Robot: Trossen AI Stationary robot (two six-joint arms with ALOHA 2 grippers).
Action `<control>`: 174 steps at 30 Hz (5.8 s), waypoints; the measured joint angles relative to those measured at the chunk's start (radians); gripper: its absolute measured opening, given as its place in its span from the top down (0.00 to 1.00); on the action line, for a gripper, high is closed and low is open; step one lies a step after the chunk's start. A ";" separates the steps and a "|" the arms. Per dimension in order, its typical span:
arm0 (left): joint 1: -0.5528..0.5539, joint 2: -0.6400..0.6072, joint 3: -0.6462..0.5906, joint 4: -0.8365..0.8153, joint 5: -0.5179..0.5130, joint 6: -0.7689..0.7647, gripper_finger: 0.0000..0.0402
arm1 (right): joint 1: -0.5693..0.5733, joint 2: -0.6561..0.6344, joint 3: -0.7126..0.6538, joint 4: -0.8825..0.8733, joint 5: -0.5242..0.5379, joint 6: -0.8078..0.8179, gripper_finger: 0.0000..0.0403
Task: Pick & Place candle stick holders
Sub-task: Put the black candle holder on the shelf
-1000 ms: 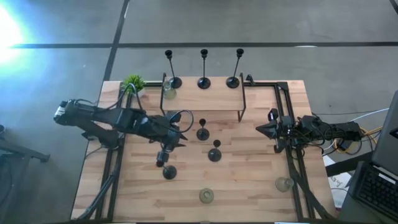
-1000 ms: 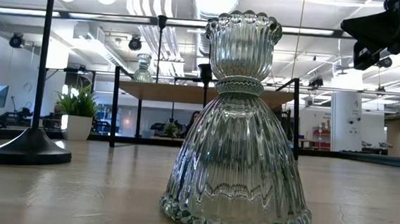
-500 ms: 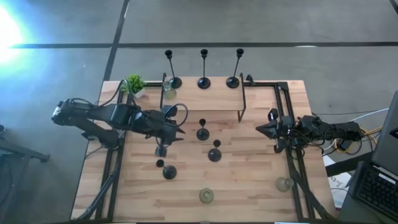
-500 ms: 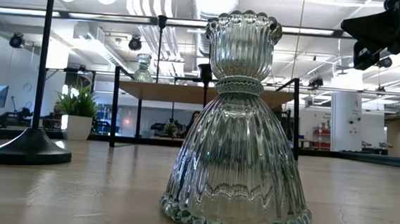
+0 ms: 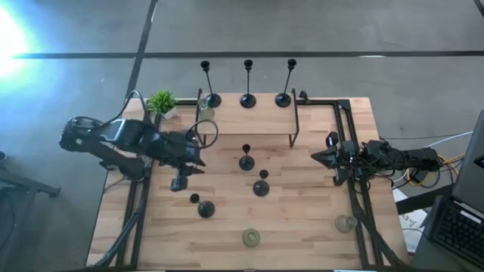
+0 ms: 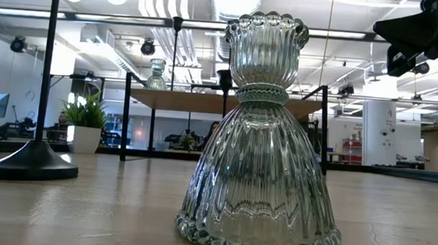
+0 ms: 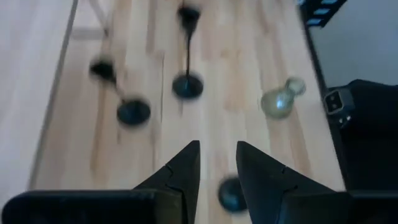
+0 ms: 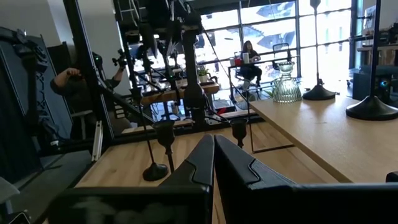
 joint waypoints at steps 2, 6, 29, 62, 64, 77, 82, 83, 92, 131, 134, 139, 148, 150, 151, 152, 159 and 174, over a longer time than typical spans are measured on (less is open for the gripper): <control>-0.018 -0.014 0.000 -0.075 -0.013 -0.112 0.74 | 0.000 0.000 0.000 0.000 0.000 -0.002 0.98; -0.057 -0.035 -0.023 -0.249 -0.019 -0.332 0.74 | 0.000 0.000 0.000 0.000 0.000 0.000 0.98; -0.391 -0.266 -0.519 0.074 -0.072 -0.560 0.75 | 0.000 0.000 0.000 0.000 0.000 -0.002 0.98; -0.419 -0.425 -1.028 0.972 -0.253 -0.128 0.75 | 0.000 0.000 0.000 0.000 0.000 -0.001 0.98; -0.419 -0.423 -1.028 0.986 -0.253 -0.126 0.75 | 0.000 0.000 0.000 0.000 0.000 -0.002 0.98; -0.415 -0.416 -1.028 1.017 -0.252 -0.109 0.75 | 0.000 0.000 0.000 0.000 0.000 0.000 0.98; -0.401 -0.370 -1.028 1.034 -0.246 -0.102 0.75 | 0.000 0.000 0.000 0.000 0.000 0.000 0.98; -0.398 -0.357 -1.028 1.051 -0.239 -0.093 0.75 | 0.000 0.000 0.000 0.000 0.000 -0.001 0.98; -0.398 -0.323 -1.024 1.109 -0.202 -0.056 0.75 | 0.000 0.000 0.000 0.000 0.000 0.000 0.98; 0.096 -0.197 -0.478 0.803 -0.462 0.190 0.96 | 0.000 0.000 0.000 0.000 0.000 -0.002 0.98; 0.169 -0.155 -0.435 0.803 -0.398 0.220 0.96 | 0.000 0.000 0.000 0.000 0.000 0.000 0.98; 0.266 -0.093 -0.366 0.805 -0.336 0.239 0.96 | 0.000 0.000 0.000 0.000 0.000 0.000 0.98; 0.390 -0.004 -0.277 0.794 -0.208 0.253 0.96 | 0.000 0.001 0.000 0.000 0.000 -0.001 0.98; 0.414 0.012 -0.263 0.783 -0.199 0.255 0.96 | 0.000 0.001 0.000 0.000 0.000 -0.002 0.98; 0.426 0.020 -0.257 0.779 -0.185 0.256 0.96 | 0.000 0.001 0.000 0.000 0.000 -0.001 0.98; 0.438 0.027 -0.250 0.779 -0.174 0.255 0.96 | 0.000 0.001 0.000 0.000 0.000 0.000 0.98; 0.513 0.043 -0.217 0.771 -0.131 0.254 0.96 | 0.000 0.001 0.000 0.000 0.000 -0.002 0.98; 0.658 0.090 -0.189 0.815 -0.001 0.229 0.96 | 0.000 0.001 0.000 0.000 0.000 -0.002 0.98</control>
